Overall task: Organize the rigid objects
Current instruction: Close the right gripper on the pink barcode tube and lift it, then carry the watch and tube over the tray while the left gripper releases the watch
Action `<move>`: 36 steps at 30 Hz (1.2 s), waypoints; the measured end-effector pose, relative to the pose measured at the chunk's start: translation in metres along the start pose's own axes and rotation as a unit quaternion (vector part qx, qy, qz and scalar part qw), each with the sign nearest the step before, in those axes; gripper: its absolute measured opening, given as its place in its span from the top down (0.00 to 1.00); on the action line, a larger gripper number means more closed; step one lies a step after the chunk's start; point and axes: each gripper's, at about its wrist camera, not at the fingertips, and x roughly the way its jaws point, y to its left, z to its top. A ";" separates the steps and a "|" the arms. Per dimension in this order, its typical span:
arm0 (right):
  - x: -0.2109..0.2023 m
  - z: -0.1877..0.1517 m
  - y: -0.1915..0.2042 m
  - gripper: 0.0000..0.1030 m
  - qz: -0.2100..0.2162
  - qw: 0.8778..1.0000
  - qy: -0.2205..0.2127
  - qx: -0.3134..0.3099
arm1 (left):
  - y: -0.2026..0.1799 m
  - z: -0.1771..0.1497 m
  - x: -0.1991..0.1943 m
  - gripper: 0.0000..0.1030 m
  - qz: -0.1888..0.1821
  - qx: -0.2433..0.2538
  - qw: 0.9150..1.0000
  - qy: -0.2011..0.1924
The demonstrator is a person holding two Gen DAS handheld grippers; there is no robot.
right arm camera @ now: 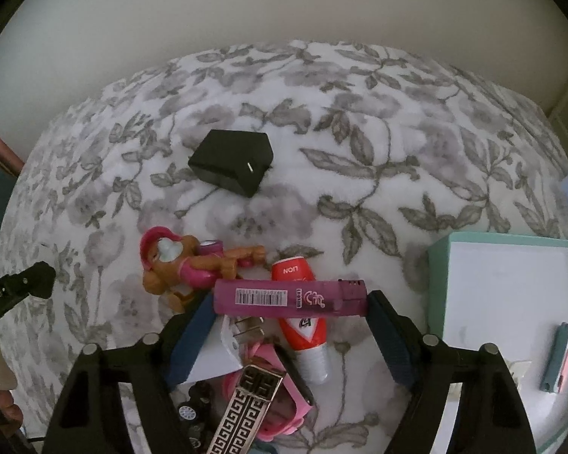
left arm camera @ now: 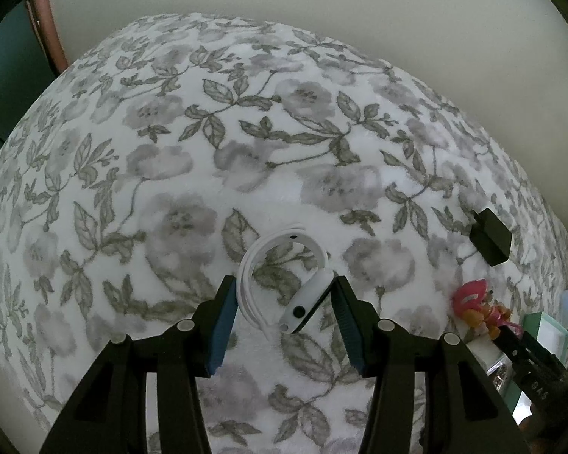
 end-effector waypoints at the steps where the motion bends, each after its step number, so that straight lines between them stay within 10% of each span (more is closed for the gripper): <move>1: 0.000 0.000 0.000 0.20 0.002 1.000 0.000 0.001 | -0.001 0.000 0.000 0.49 0.001 0.002 1.000 0.000; 20: -0.072 0.006 -0.018 0.20 0.055 0.996 -0.053 0.039 | -0.032 -0.003 -0.071 0.49 0.003 0.028 0.997 -0.069; 36: -0.140 -0.043 -0.107 0.20 -0.013 0.992 -0.090 0.083 | -0.148 -0.064 -0.117 0.49 -0.084 0.126 0.985 -0.078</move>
